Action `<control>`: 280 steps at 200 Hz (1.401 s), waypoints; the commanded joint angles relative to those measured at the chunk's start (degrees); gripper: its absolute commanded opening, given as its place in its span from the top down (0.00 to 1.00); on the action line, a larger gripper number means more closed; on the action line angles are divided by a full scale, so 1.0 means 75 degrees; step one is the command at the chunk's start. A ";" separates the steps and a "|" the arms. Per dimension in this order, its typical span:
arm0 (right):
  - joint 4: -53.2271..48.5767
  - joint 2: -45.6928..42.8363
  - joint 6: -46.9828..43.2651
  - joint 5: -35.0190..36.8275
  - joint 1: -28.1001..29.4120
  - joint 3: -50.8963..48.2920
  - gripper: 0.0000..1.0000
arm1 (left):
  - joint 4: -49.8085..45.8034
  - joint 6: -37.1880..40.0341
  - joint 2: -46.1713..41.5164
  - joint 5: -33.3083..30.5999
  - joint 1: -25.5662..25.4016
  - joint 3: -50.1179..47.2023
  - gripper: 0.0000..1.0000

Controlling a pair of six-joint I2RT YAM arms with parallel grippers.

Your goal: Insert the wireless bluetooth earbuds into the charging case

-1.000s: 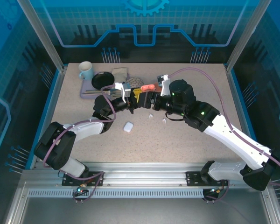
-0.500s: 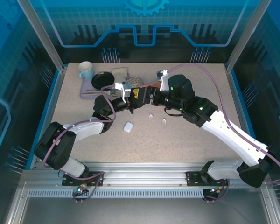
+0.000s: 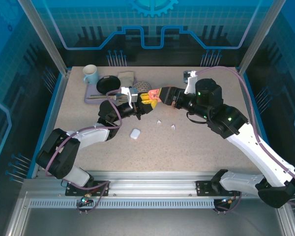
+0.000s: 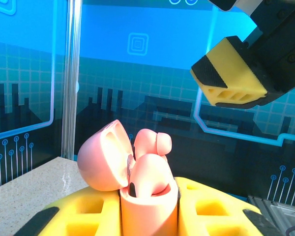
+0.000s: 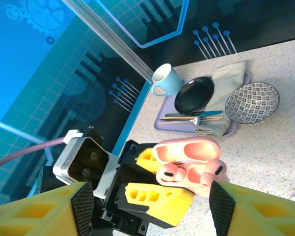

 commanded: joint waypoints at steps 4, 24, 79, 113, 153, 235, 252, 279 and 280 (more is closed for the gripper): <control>-0.0245 0.0076 -0.0009 0.0255 -0.0092 -0.0195 0.33 | 0.0239 0.0114 -0.0268 0.0006 -0.0026 -0.0033 1.00; -0.0251 0.0252 -0.0082 0.0402 -0.0090 -0.0188 0.33 | 0.0233 0.0084 -0.0267 0.0023 -0.0023 -0.0010 1.00; -0.0190 0.0838 -0.0335 0.0572 -0.0095 0.0169 0.34 | 0.0204 0.0049 -0.0277 0.0061 -0.0029 0.0000 1.00; -0.0117 0.1084 -0.0313 0.0319 -0.0063 0.0370 0.35 | 0.0193 0.0060 -0.0266 0.0059 -0.0028 -0.0002 1.00; -0.0139 0.1002 -0.0307 0.0320 0.0124 0.0466 0.35 | 0.0186 0.0081 -0.0249 0.0056 -0.0029 -0.0028 1.00; -0.0125 0.1160 -0.0275 0.0168 0.0535 0.0857 0.37 | 0.0238 0.0061 -0.0186 0.0047 -0.0028 -0.0067 1.00; -0.0235 0.1177 -0.0301 0.0233 0.0560 0.0891 0.36 | 0.0231 0.0066 -0.0186 0.0035 -0.0030 -0.0066 1.00; -0.0316 0.1006 -0.0354 0.0472 0.0523 0.0744 0.36 | 0.0251 0.0055 -0.0193 0.0041 -0.0029 -0.0048 1.00; -0.0310 0.1004 -0.0351 0.0484 0.0524 0.0743 0.36 | 0.0251 0.0058 -0.0195 0.0044 -0.0023 -0.0048 1.00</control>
